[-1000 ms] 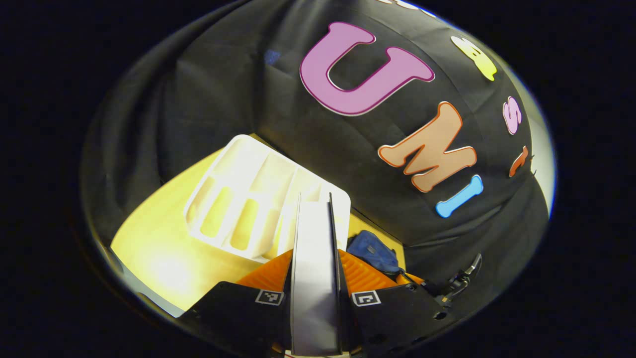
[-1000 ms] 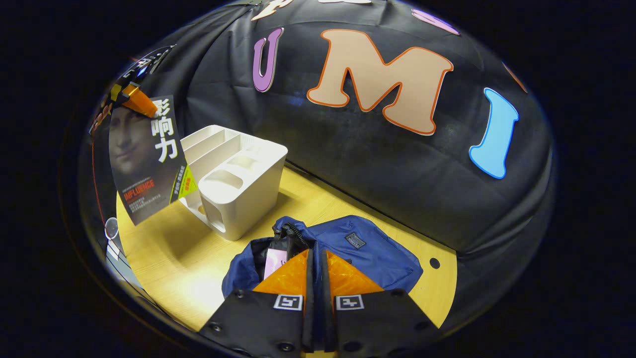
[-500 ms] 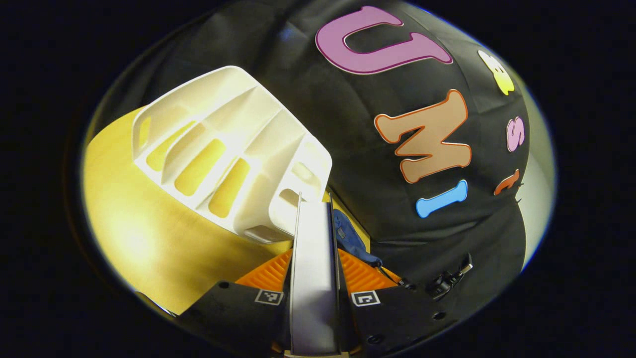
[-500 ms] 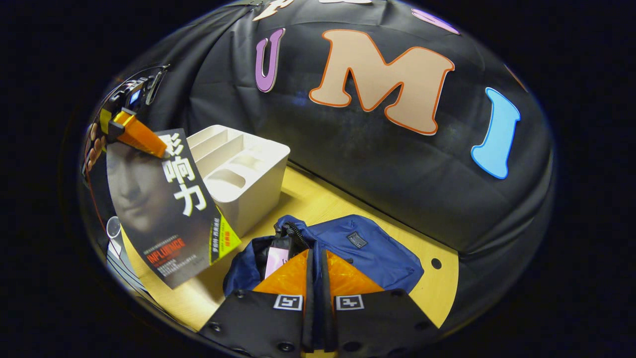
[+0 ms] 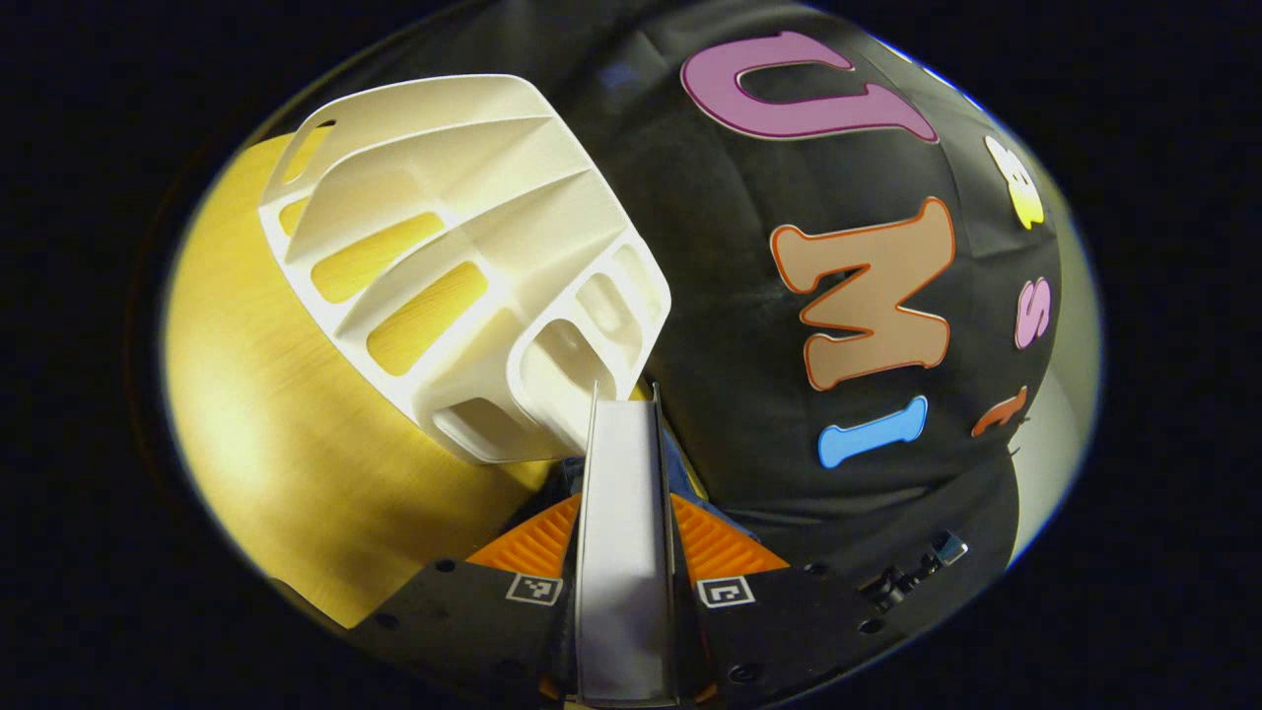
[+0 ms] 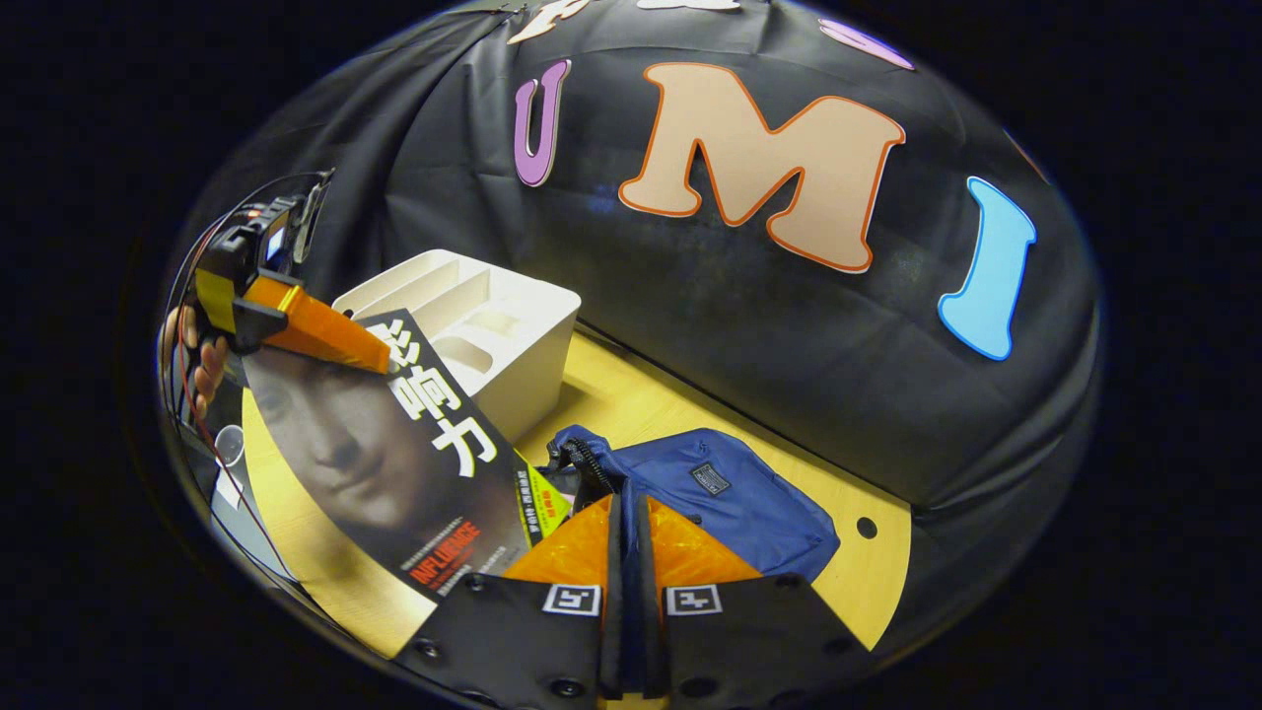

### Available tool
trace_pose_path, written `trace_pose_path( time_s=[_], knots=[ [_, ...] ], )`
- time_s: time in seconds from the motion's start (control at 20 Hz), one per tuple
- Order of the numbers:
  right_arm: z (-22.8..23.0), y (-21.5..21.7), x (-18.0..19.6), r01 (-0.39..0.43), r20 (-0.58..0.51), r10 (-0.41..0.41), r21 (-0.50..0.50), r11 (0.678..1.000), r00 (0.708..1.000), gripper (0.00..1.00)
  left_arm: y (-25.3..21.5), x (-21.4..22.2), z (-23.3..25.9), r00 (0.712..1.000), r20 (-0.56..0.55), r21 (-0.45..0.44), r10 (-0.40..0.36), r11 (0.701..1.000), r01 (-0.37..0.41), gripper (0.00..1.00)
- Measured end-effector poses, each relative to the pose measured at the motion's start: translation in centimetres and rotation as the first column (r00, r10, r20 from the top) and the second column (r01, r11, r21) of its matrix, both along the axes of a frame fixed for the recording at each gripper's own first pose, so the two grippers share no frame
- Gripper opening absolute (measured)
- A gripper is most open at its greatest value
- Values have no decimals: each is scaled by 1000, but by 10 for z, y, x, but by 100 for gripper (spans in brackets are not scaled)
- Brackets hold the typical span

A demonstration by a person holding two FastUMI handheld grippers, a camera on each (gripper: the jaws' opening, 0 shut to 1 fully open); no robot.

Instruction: Open the schoolbag, grab two books from the bookshelf and put them into the schoolbag.

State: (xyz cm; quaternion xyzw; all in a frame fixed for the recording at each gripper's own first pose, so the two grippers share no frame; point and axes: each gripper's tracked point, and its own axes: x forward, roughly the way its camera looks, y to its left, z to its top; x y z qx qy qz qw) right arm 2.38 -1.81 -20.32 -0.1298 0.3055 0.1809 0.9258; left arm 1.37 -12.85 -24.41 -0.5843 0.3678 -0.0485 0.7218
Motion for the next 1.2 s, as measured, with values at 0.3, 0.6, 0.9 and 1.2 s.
trace_pose_path(
  time_s=[0.3, 0.6, 0.9, 1.2],
  knots=[
    [0, 3, 2, -10, 8, 10, 15, 1000, 1000, 10, -15, -10, -25, 987, -14, -29, 157, 987, -158, 35],
    [-1, 18, 2, -42, 4, 41, 47, 998, 999, 10, -46, -21, -39, 985, 16, -28, 174, 984, -174, 36],
    [0, 39, -11, -141, 6, 141, 73, 987, 990, 10, -107, -29, -48, 997, -6, -63, 71, 995, -72, 37],
    [14, 56, -32, -229, 14, 229, 114, 967, 973, 12, -145, -16, -54, 1000, 5, -84, 26, 996, -25, 37]
  ],
)
